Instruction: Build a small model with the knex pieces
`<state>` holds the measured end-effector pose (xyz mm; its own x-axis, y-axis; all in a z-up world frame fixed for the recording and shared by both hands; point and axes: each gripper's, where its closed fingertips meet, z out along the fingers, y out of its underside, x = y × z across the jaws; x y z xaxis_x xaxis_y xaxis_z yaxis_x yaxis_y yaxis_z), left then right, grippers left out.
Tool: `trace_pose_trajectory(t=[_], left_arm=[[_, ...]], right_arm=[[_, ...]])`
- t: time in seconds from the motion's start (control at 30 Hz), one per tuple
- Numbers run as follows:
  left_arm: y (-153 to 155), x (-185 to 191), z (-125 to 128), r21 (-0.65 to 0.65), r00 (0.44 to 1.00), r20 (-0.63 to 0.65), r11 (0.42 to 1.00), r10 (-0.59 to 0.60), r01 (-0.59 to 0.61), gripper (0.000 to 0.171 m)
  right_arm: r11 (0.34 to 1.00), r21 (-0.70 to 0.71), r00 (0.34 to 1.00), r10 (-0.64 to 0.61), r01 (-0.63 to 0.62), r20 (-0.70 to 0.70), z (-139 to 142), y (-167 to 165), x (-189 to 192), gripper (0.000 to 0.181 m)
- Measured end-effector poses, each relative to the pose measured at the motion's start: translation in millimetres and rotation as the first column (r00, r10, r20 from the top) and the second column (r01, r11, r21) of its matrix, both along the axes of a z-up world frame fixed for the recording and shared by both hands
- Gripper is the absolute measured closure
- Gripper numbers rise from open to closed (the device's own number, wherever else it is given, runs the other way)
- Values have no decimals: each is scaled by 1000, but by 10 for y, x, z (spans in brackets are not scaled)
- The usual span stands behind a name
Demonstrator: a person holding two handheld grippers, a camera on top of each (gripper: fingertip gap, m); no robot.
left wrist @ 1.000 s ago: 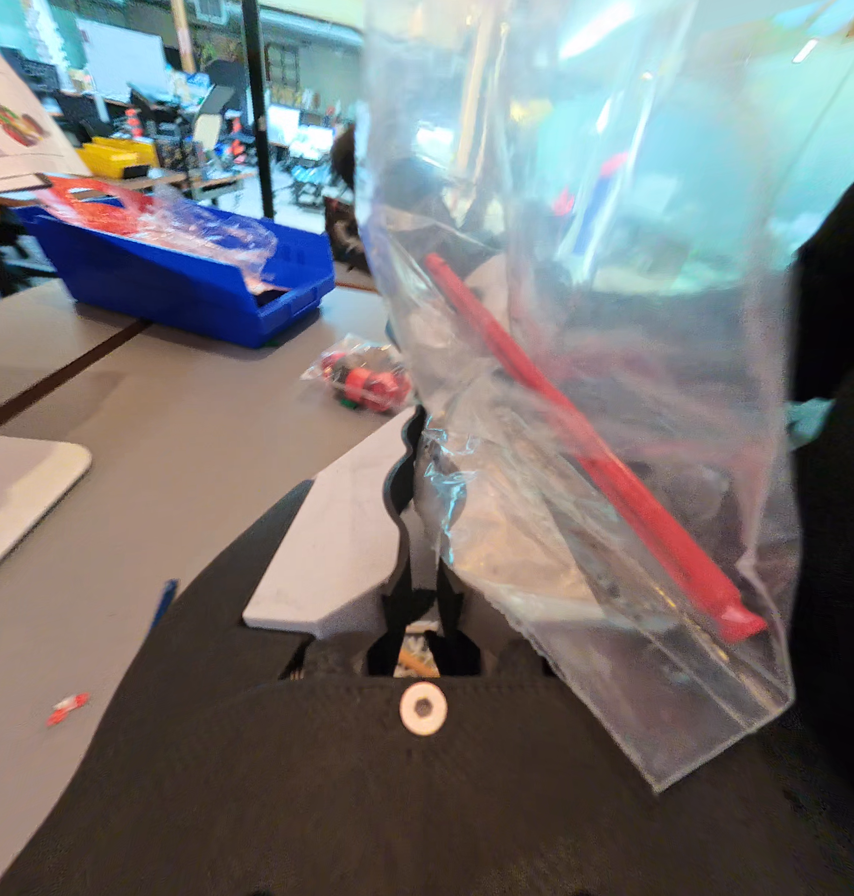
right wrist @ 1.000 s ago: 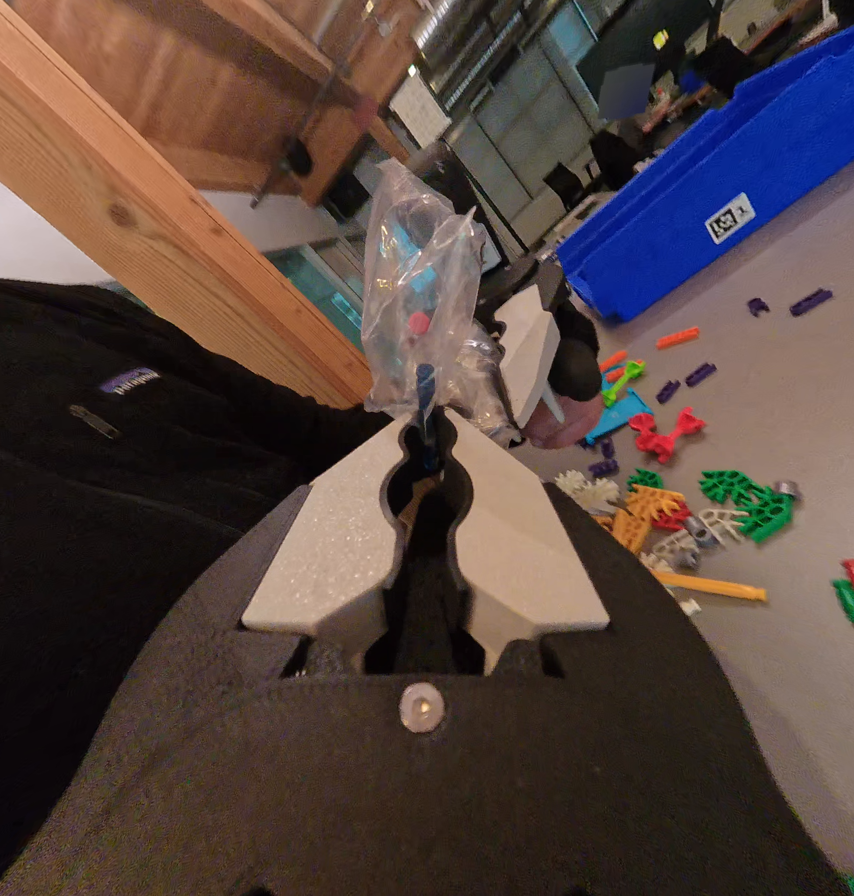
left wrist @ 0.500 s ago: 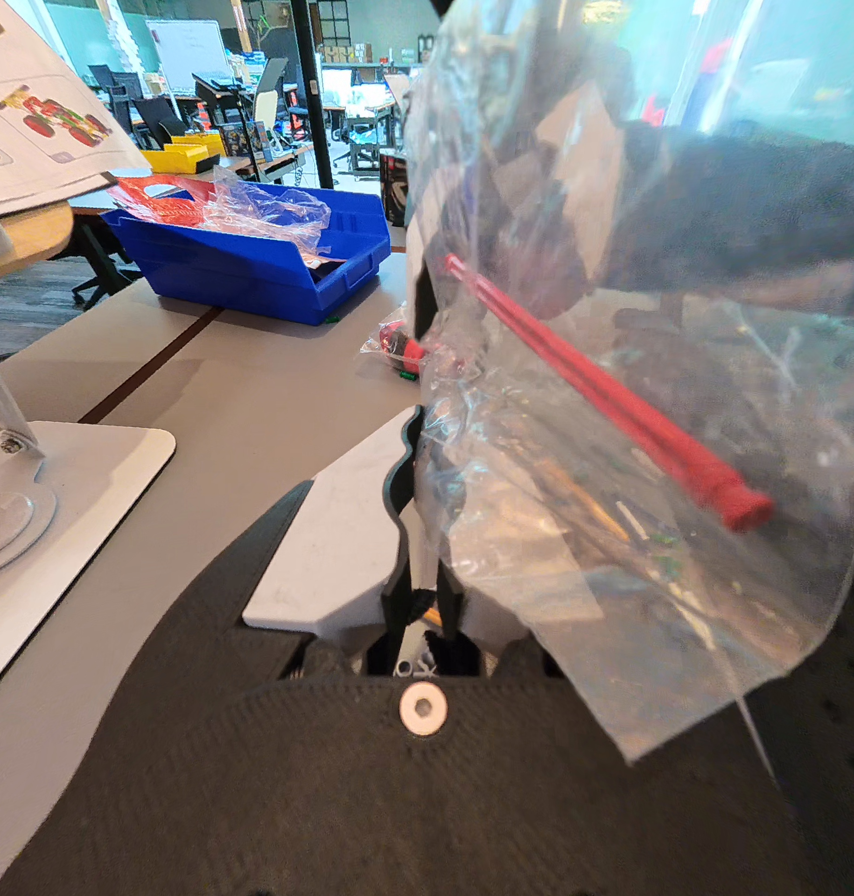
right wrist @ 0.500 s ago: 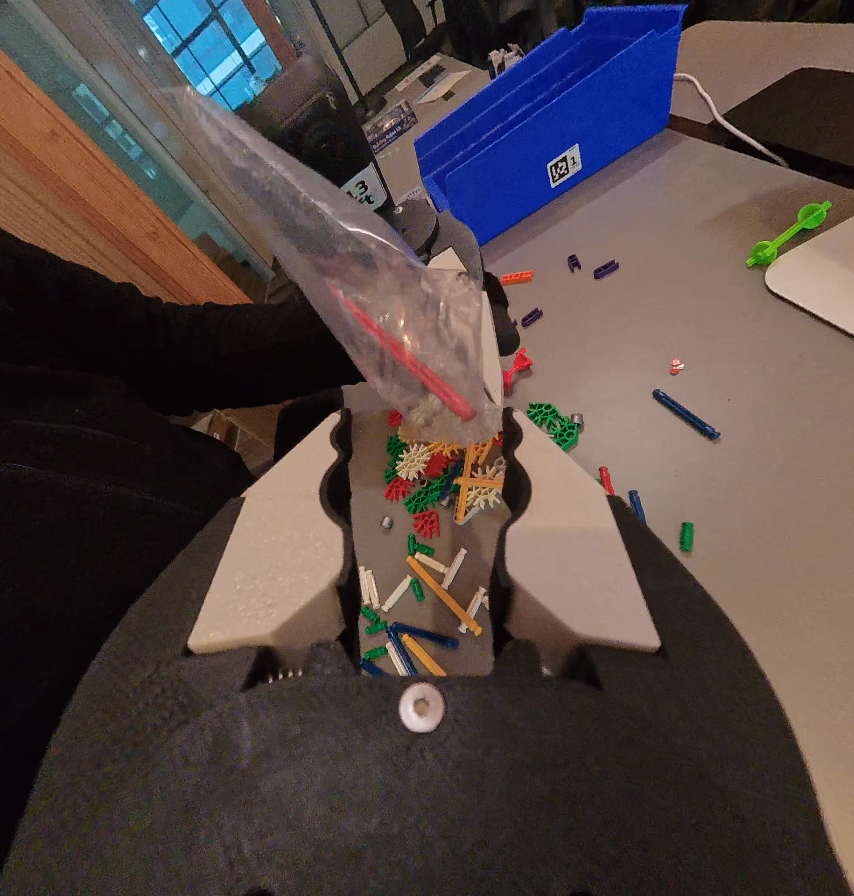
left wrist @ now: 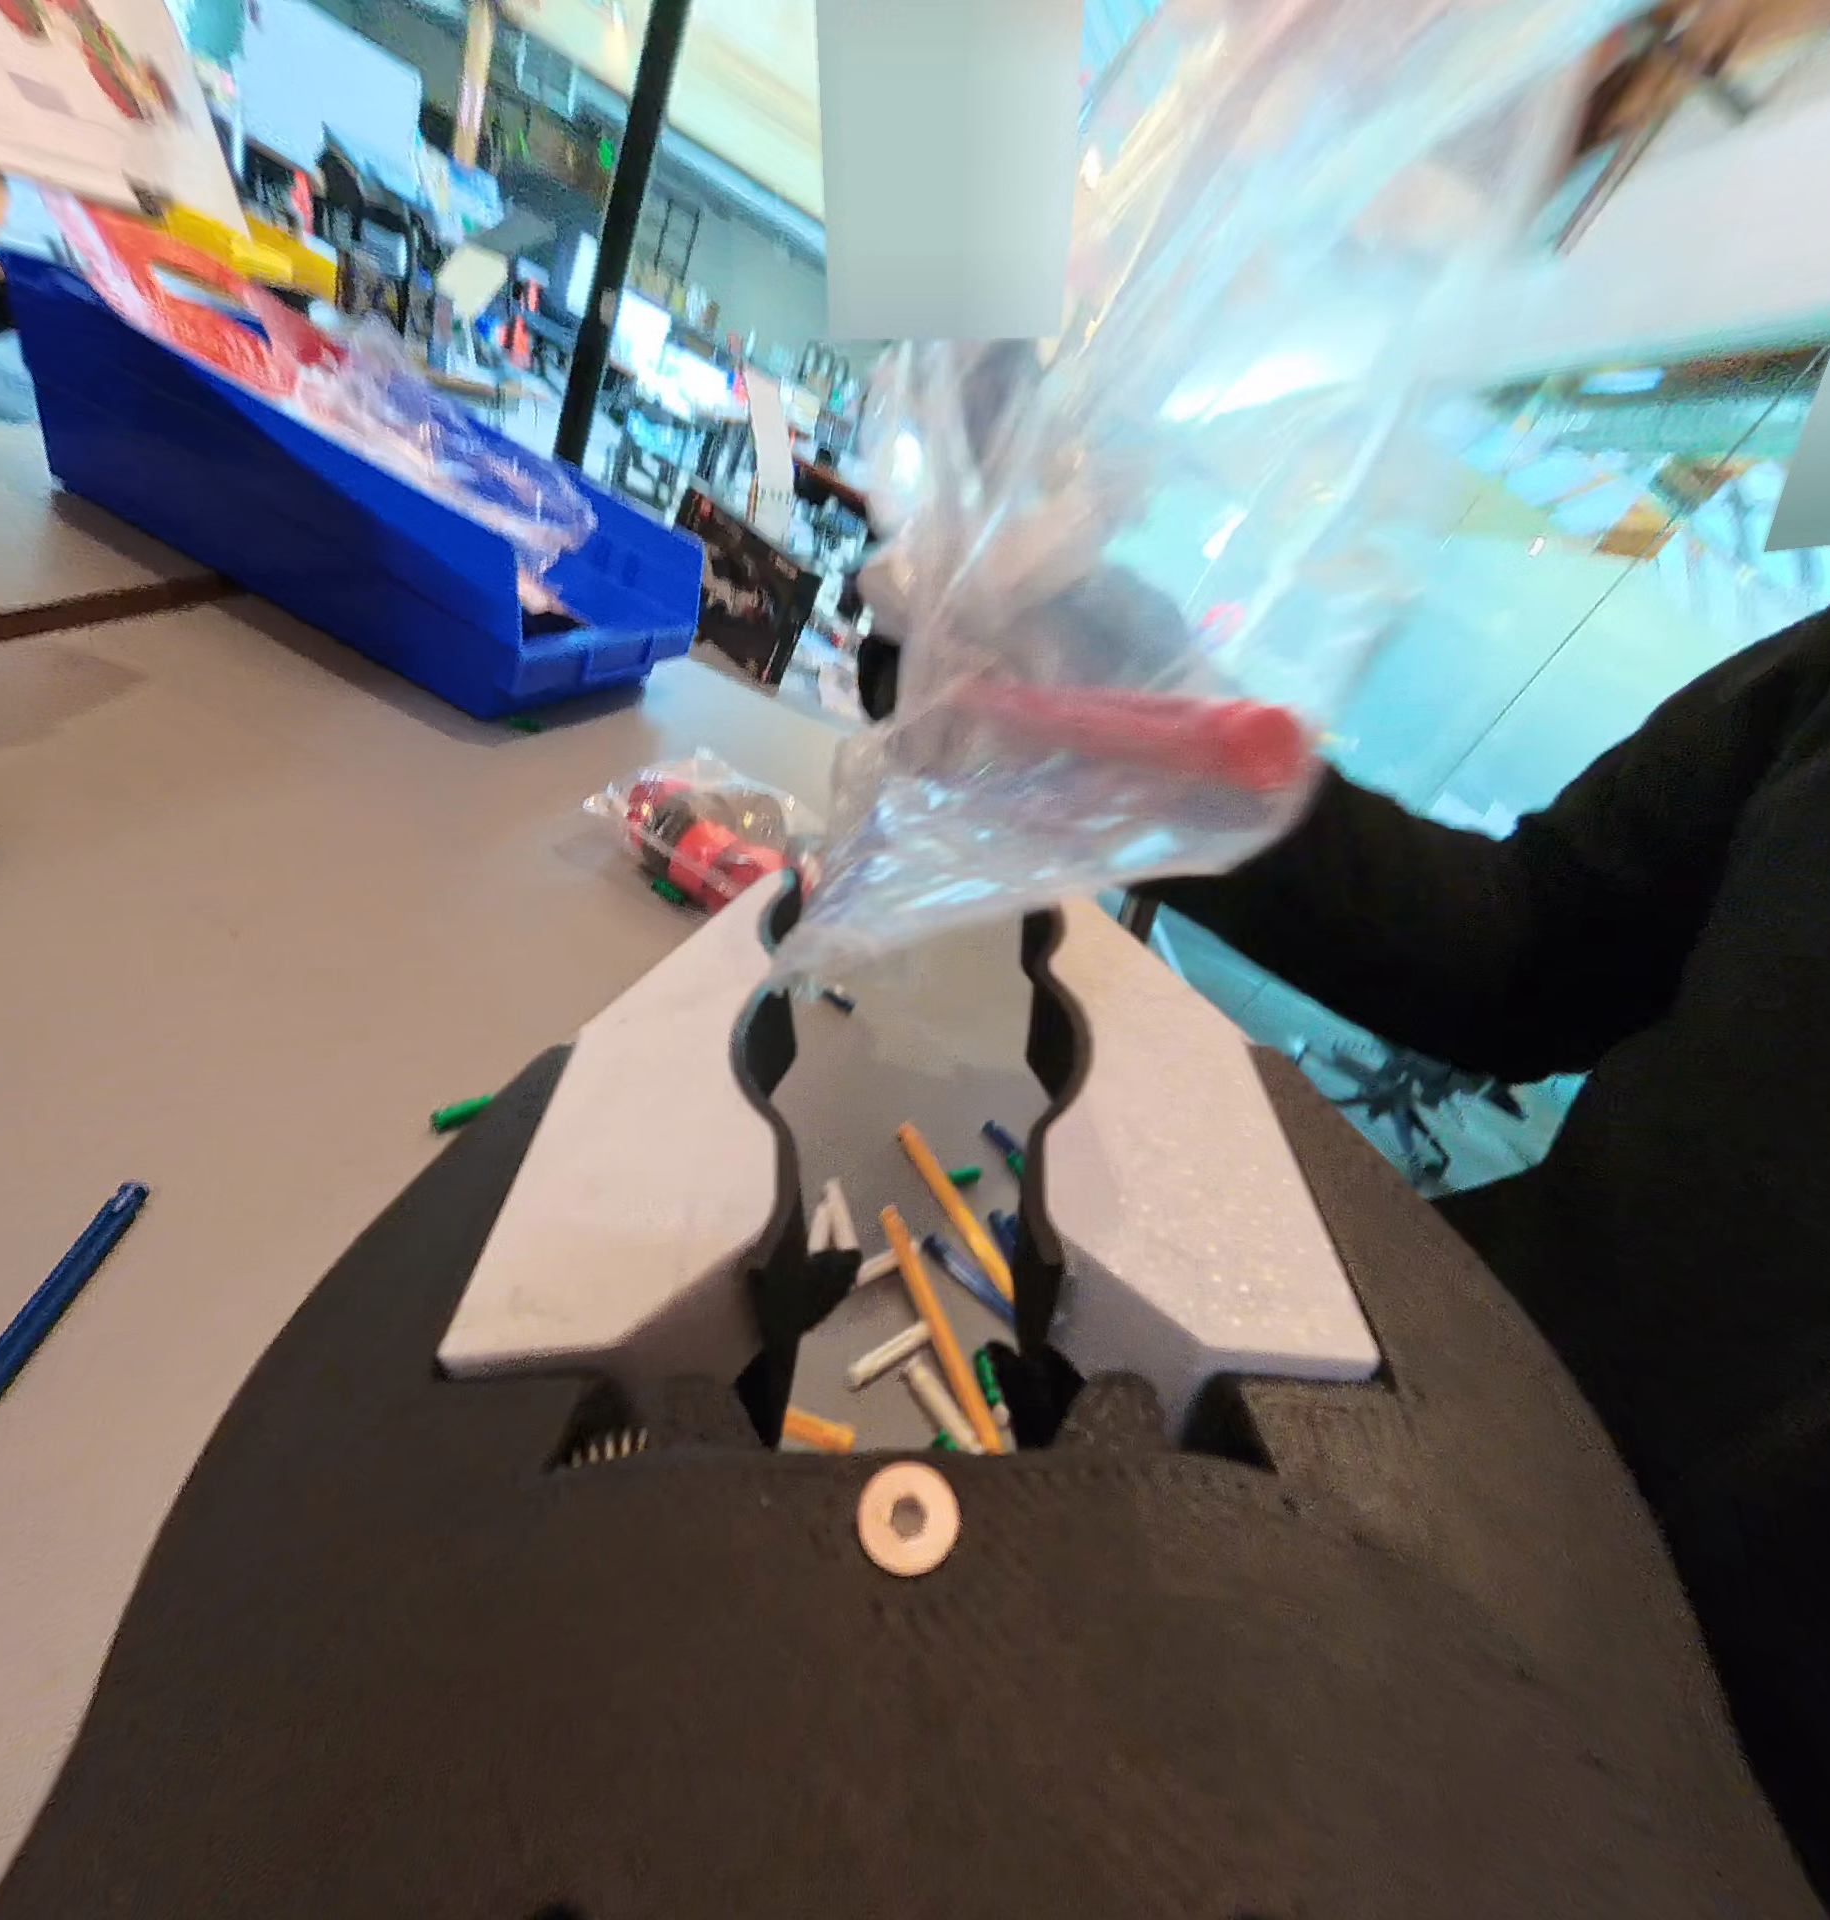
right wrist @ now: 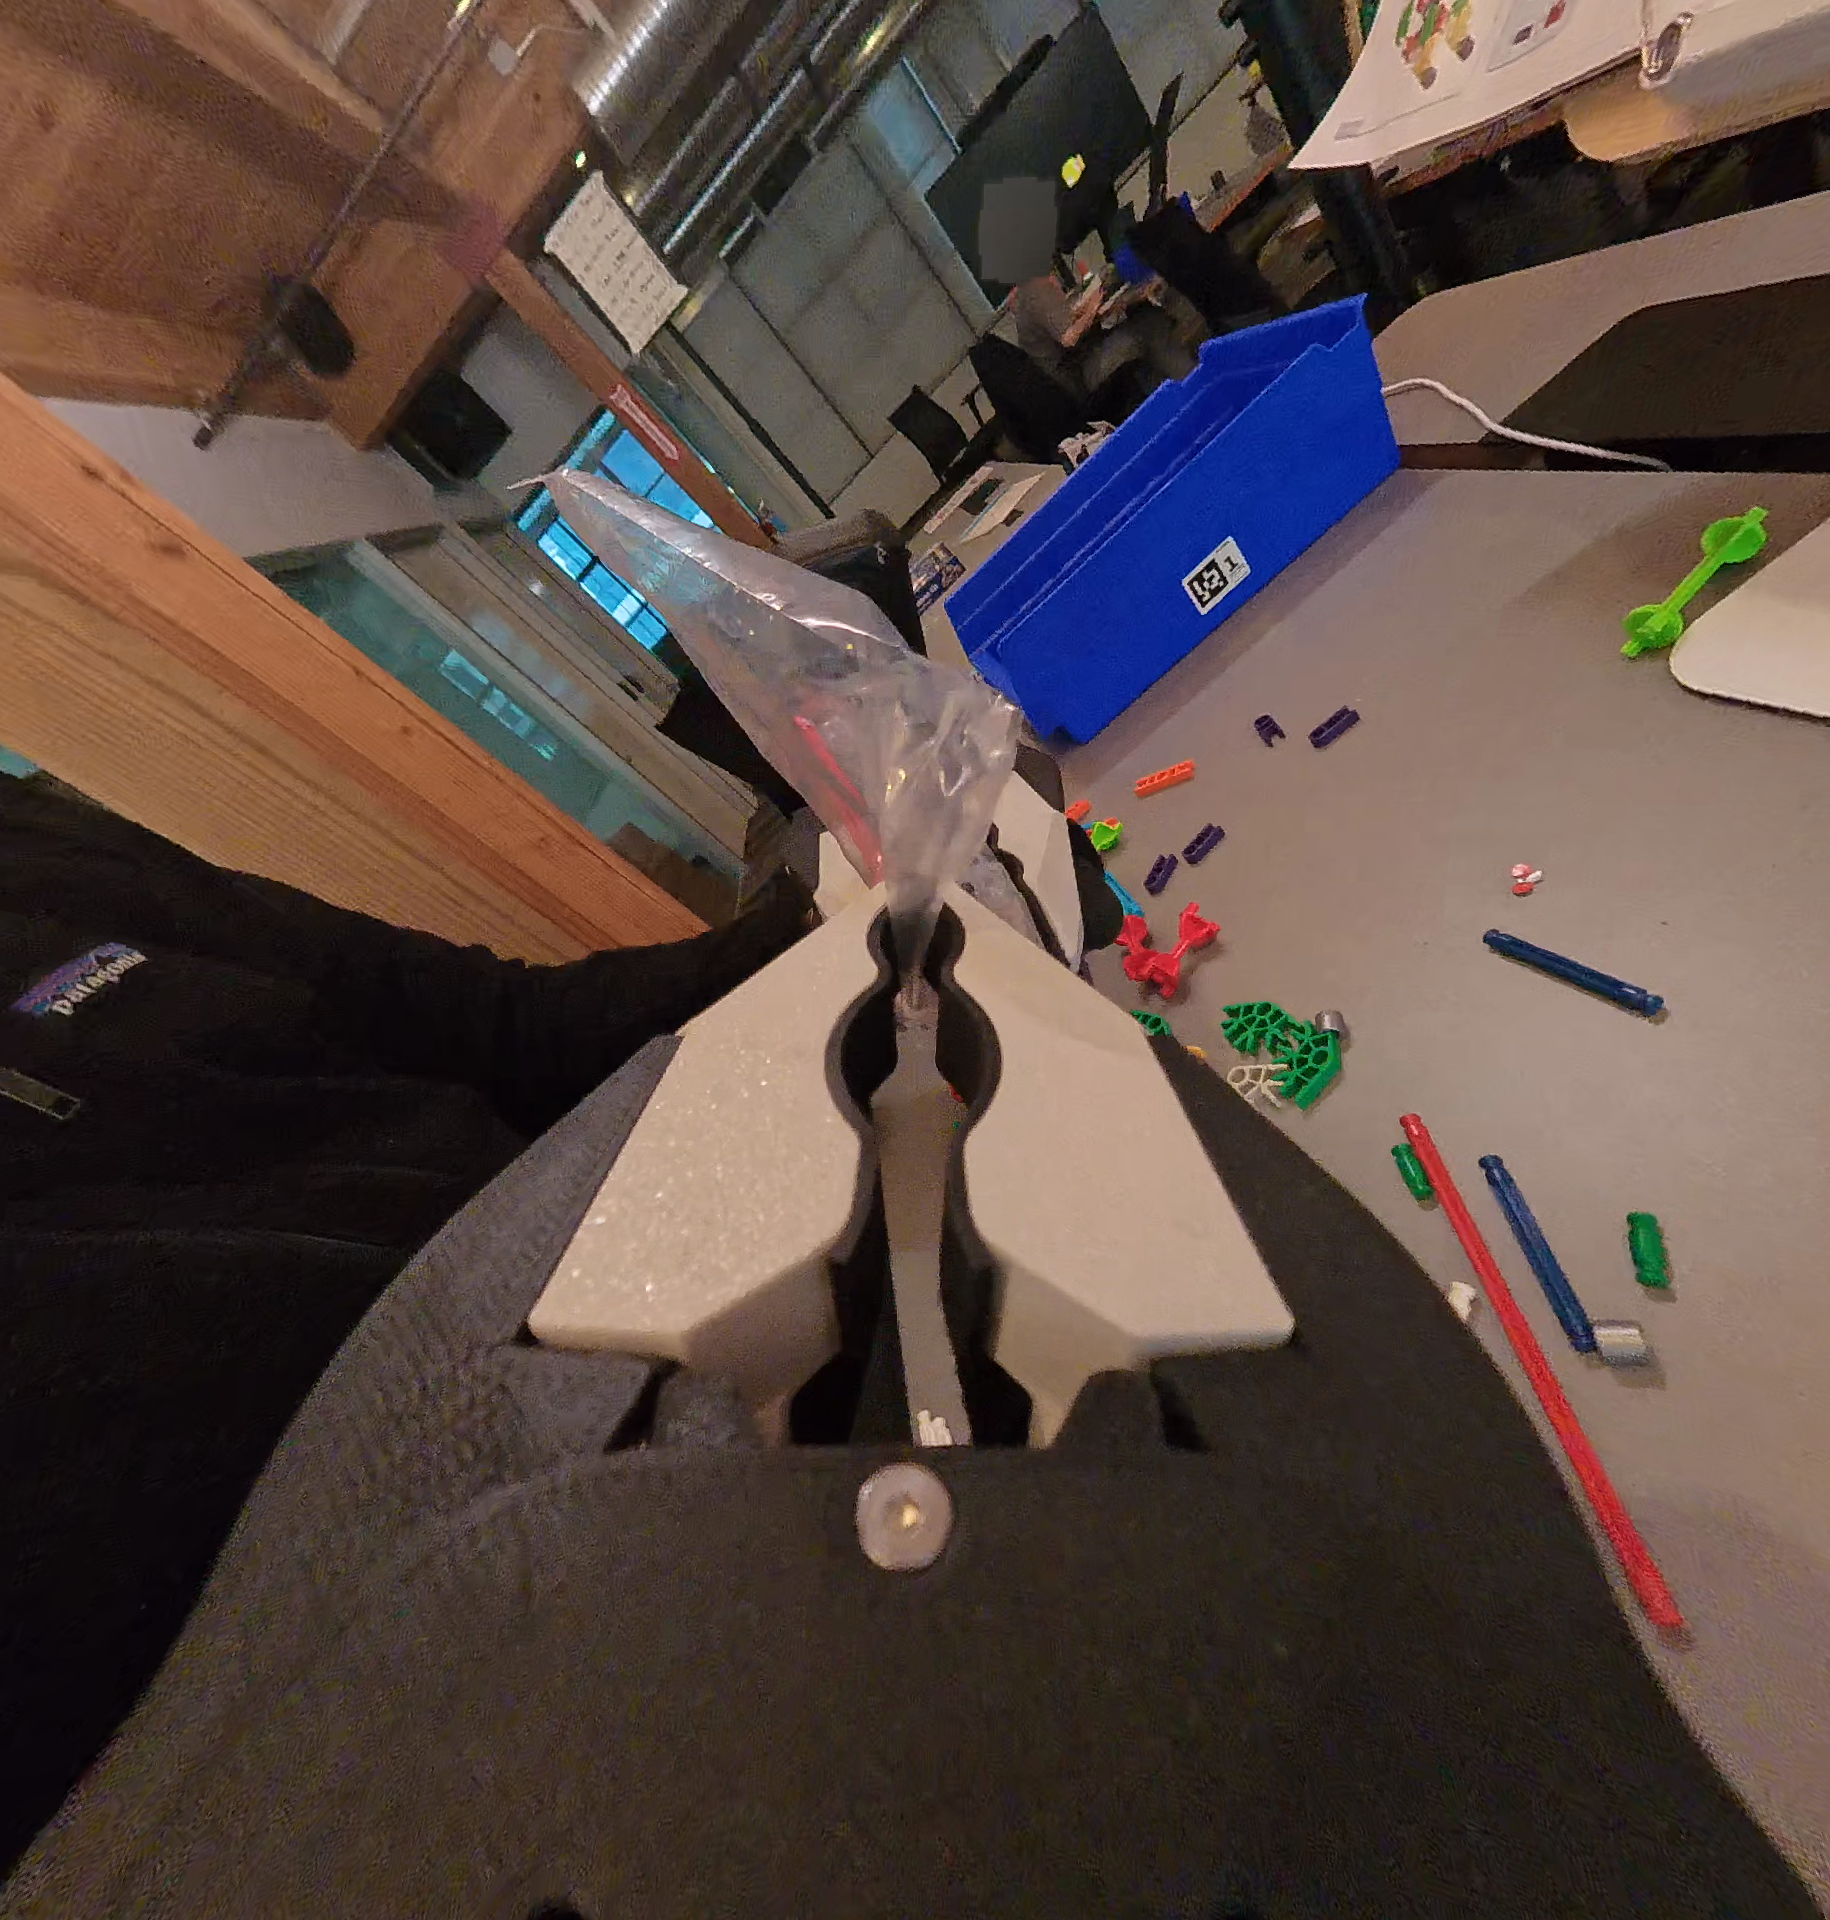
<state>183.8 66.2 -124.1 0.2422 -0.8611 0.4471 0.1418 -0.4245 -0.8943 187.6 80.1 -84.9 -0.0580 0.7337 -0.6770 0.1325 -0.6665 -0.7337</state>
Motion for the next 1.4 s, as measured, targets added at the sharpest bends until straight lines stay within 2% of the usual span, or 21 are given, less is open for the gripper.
trace_pose_trajectory(t=[0.1,0.23,0.47,0.53,0.6,0.7,0.77,0.87,1.1,1.17,1.27,1.33,1.4], left_arm=[[-32,-48,203,3,997,74,999,36,-36,110],[-70,-106,479,6,977,212,1000,28,-30,166],[-76,-158,695,-45,935,347,997,77,-66,170],[-88,-147,760,-7,937,340,996,86,-89,169],[-66,-220,864,-5,917,385,994,106,-113,170],[-80,-201,883,2,922,376,994,97,-106,170],[-100,-143,882,3,923,375,996,83,-91,170],[-103,-87,909,-11,915,398,997,69,-70,170],[-140,85,866,-27,931,365,1000,2,8,170],[-111,114,795,-31,947,320,999,3,7,170],[-199,220,792,-30,946,309,994,-93,108,170],[-223,312,767,-29,947,296,989,-127,142,170],[-256,406,769,-31,934,319,983,-162,181,170]], right_arm=[[998,-57,1000,-11,11,11,-53,-10,10,181],[993,-114,1000,4,-6,-13,-60,-73,-22,181],[1000,6,1000,9,-9,-20,145,-180,11,181],[1000,-6,999,1,-1,-33,192,-202,41,181],[999,-33,999,-39,38,-30,178,-184,114,146],[999,-14,998,-34,33,-52,207,-305,169,151],[998,33,997,-44,46,-58,237,-331,180,181],[998,21,991,-59,62,-117,318,-284,270,181],[999,-7,991,-46,45,-126,352,-268,466,181],[999,-3,993,-46,46,-106,352,-250,546,181],[998,6,995,-64,65,-75,330,-202,572,181],[994,48,995,-98,98,-12,225,-117,526,181],[996,37,997,-78,78,10,116,-109,395,181]])
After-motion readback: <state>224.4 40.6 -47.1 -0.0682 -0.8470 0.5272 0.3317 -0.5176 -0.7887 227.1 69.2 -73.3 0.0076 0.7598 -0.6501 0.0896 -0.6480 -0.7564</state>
